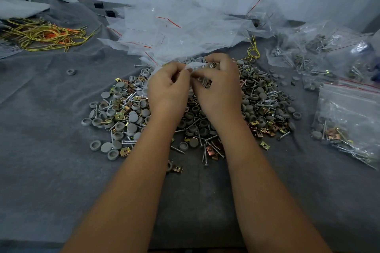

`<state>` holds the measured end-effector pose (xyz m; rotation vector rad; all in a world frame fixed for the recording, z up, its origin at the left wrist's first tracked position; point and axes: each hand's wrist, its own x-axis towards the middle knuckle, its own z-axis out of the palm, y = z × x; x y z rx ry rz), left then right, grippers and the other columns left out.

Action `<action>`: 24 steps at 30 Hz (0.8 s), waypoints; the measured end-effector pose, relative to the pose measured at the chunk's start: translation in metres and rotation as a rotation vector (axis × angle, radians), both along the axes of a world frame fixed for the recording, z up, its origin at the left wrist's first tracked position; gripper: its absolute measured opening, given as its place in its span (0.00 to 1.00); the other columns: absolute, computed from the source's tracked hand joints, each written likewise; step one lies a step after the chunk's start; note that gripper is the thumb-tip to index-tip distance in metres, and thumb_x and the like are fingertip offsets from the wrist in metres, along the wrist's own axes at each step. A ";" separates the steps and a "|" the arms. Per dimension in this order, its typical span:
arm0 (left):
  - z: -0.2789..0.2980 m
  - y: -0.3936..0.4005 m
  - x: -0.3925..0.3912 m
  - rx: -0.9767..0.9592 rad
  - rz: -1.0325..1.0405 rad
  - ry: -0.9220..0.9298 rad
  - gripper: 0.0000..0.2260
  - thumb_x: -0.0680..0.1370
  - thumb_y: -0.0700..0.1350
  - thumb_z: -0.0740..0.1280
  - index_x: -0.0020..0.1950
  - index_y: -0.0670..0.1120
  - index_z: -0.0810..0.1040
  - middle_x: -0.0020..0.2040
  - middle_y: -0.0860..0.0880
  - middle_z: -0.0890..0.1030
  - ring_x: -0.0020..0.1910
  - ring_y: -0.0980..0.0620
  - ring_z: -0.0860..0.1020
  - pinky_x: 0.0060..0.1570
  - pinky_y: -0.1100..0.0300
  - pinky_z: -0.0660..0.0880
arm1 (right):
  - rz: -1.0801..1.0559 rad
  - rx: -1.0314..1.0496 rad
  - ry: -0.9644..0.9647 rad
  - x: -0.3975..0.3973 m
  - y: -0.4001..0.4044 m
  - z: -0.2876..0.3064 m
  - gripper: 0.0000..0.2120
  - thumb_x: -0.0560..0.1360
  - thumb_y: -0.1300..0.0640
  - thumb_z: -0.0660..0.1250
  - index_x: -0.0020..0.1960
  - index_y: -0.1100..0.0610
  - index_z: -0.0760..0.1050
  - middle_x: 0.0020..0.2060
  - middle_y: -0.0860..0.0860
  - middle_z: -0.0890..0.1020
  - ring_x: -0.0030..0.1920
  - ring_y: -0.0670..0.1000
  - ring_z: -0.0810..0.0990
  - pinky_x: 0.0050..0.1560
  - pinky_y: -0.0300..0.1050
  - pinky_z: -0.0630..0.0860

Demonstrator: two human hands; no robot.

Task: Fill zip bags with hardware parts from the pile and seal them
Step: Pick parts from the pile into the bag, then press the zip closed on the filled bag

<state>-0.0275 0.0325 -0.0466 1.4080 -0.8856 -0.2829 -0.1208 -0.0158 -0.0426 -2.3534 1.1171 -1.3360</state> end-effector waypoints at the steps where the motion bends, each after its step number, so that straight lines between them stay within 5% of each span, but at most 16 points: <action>1: 0.000 0.000 0.000 -0.008 0.002 0.014 0.07 0.77 0.41 0.65 0.42 0.48 0.81 0.23 0.58 0.71 0.24 0.62 0.66 0.26 0.68 0.61 | 0.009 0.029 0.020 0.000 -0.001 0.000 0.05 0.73 0.53 0.72 0.48 0.53 0.85 0.59 0.53 0.76 0.60 0.54 0.71 0.55 0.46 0.70; 7: 0.004 0.001 -0.002 -0.013 0.011 0.073 0.07 0.78 0.39 0.65 0.43 0.45 0.81 0.22 0.60 0.71 0.23 0.62 0.67 0.24 0.72 0.61 | 0.050 0.156 0.009 -0.001 0.000 0.000 0.09 0.77 0.53 0.67 0.54 0.52 0.83 0.50 0.48 0.76 0.52 0.49 0.76 0.48 0.44 0.73; 11: 0.007 0.004 -0.004 -0.021 -0.091 0.062 0.05 0.78 0.42 0.66 0.45 0.51 0.81 0.32 0.51 0.73 0.29 0.60 0.67 0.29 0.67 0.65 | 0.094 0.281 -0.094 -0.002 0.003 0.002 0.10 0.79 0.58 0.64 0.55 0.55 0.82 0.49 0.48 0.83 0.47 0.47 0.80 0.47 0.45 0.77; 15: 0.009 0.007 -0.008 -0.031 -0.161 0.081 0.09 0.73 0.47 0.64 0.50 0.50 0.81 0.35 0.46 0.73 0.34 0.55 0.70 0.35 0.60 0.69 | 0.060 0.376 -0.237 -0.004 0.001 0.004 0.09 0.76 0.62 0.63 0.42 0.54 0.80 0.33 0.45 0.80 0.32 0.41 0.75 0.32 0.37 0.70; 19: 0.011 0.006 -0.007 -0.001 -0.280 0.071 0.17 0.70 0.45 0.61 0.57 0.46 0.80 0.44 0.46 0.77 0.46 0.46 0.76 0.49 0.47 0.76 | 0.044 0.529 -0.461 -0.007 -0.001 0.009 0.11 0.73 0.66 0.60 0.34 0.58 0.75 0.24 0.49 0.78 0.27 0.52 0.80 0.28 0.43 0.74; 22: 0.008 0.007 -0.007 0.070 -0.389 -0.031 0.22 0.70 0.48 0.65 0.65 0.50 0.77 0.58 0.49 0.77 0.62 0.48 0.75 0.62 0.47 0.73 | 0.083 0.621 -0.621 -0.008 -0.003 0.011 0.09 0.72 0.68 0.61 0.38 0.62 0.79 0.32 0.58 0.81 0.33 0.57 0.78 0.37 0.55 0.79; 24: 0.005 0.007 -0.006 0.144 -0.384 -0.155 0.27 0.69 0.51 0.67 0.69 0.55 0.73 0.64 0.50 0.73 0.68 0.49 0.69 0.67 0.47 0.69 | 0.121 0.672 -0.738 -0.009 -0.003 0.013 0.10 0.72 0.69 0.62 0.38 0.61 0.80 0.34 0.58 0.81 0.35 0.54 0.79 0.38 0.52 0.78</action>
